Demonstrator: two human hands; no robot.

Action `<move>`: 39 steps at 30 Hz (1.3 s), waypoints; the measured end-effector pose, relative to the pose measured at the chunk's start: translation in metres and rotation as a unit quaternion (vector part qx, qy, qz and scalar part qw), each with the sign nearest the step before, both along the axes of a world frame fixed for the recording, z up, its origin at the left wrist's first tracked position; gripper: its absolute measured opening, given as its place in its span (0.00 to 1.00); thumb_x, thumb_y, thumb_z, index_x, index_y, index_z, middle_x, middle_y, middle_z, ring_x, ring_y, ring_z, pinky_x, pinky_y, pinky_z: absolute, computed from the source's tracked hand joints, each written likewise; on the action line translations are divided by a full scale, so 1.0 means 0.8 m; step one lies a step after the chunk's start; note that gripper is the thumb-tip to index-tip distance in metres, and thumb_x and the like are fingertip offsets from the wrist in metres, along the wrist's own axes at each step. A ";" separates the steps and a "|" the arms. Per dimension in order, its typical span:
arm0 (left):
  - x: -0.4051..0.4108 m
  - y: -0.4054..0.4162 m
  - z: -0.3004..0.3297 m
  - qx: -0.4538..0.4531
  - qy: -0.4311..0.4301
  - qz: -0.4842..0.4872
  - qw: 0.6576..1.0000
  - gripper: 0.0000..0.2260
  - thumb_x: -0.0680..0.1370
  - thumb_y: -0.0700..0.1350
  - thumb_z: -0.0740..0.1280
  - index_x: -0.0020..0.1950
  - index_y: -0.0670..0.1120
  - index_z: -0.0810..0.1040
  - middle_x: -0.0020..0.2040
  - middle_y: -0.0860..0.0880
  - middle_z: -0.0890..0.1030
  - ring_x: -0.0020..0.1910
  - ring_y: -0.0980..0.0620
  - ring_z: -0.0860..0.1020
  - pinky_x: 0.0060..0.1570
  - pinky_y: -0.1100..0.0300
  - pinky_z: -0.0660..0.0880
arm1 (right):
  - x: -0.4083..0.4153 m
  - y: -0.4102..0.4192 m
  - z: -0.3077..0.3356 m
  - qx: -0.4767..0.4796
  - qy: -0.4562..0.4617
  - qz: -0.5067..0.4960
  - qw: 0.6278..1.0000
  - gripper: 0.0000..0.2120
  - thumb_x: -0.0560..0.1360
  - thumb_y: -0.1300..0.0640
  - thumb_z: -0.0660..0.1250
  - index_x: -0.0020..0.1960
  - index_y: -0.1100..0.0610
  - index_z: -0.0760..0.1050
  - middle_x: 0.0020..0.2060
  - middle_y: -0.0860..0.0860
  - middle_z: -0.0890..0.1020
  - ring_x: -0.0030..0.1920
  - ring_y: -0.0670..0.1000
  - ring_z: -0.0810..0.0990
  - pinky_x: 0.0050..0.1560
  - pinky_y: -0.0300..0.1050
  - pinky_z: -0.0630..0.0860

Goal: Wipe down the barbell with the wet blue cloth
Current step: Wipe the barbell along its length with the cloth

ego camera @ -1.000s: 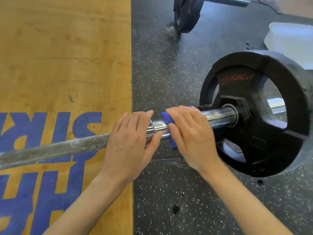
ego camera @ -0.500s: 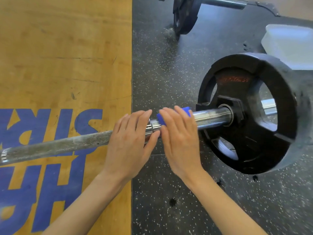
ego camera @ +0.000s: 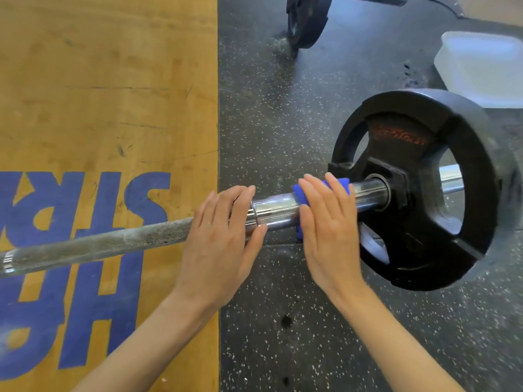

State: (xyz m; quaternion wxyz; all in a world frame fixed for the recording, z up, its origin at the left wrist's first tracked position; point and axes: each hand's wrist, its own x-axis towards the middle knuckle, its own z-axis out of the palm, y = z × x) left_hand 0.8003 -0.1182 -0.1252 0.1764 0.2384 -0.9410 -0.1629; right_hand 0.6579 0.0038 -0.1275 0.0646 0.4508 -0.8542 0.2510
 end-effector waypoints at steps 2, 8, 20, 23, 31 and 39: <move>0.002 0.007 -0.001 0.006 -0.001 0.002 1.000 0.24 0.84 0.52 0.56 0.75 0.40 0.68 0.69 0.44 0.74 0.68 0.44 0.73 0.77 0.50 0.58 | 0.022 -0.011 0.000 0.013 0.014 0.028 0.999 0.23 0.87 0.51 0.46 0.72 0.59 0.72 0.69 0.52 0.76 0.75 0.55 0.67 0.77 0.59 0.59; 0.013 0.021 -0.001 0.003 -0.007 -0.004 1.000 0.24 0.84 0.51 0.56 0.76 0.39 0.67 0.71 0.43 0.72 0.70 0.43 0.72 0.78 0.47 0.58 | 0.012 -0.029 0.017 0.071 0.045 0.018 0.996 0.18 0.85 0.53 0.51 0.54 0.55 0.80 0.47 0.49 0.82 0.51 0.54 0.78 0.62 0.53 0.72; 0.043 0.068 -0.005 0.008 0.002 -0.020 1.000 0.25 0.81 0.46 0.63 0.77 0.40 0.65 0.73 0.42 0.69 0.74 0.41 0.69 0.77 0.43 0.58 | 0.035 -0.001 0.019 0.064 0.005 -0.005 0.998 0.18 0.84 0.51 0.53 0.46 0.52 0.80 0.44 0.47 0.84 0.49 0.53 0.79 0.60 0.47 0.70; 0.056 0.073 0.002 0.001 -0.004 -0.036 0.999 0.25 0.81 0.48 0.61 0.76 0.41 0.66 0.71 0.43 0.71 0.72 0.43 0.71 0.80 0.49 0.51 | 0.057 0.035 0.015 0.059 -0.006 0.024 0.998 0.20 0.86 0.51 0.50 0.55 0.54 0.80 0.54 0.47 0.83 0.59 0.53 0.78 0.69 0.53 0.68; 0.064 0.089 0.003 0.010 -0.033 -0.059 0.998 0.24 0.83 0.48 0.55 0.78 0.39 0.63 0.72 0.43 0.71 0.75 0.44 0.67 0.80 0.48 0.51 | 0.072 0.043 0.017 0.064 -0.003 -0.015 0.998 0.20 0.85 0.51 0.52 0.54 0.54 0.82 0.51 0.48 0.85 0.55 0.54 0.80 0.67 0.56 0.71; 0.071 0.104 0.006 0.039 -0.029 -0.049 0.998 0.25 0.82 0.44 0.56 0.79 0.38 0.61 0.74 0.42 0.68 0.75 0.43 0.66 0.79 0.48 0.51 | 0.092 0.067 0.016 0.033 -0.035 -0.007 0.999 0.20 0.86 0.51 0.52 0.63 0.56 0.81 0.61 0.48 0.82 0.68 0.53 0.75 0.76 0.52 0.61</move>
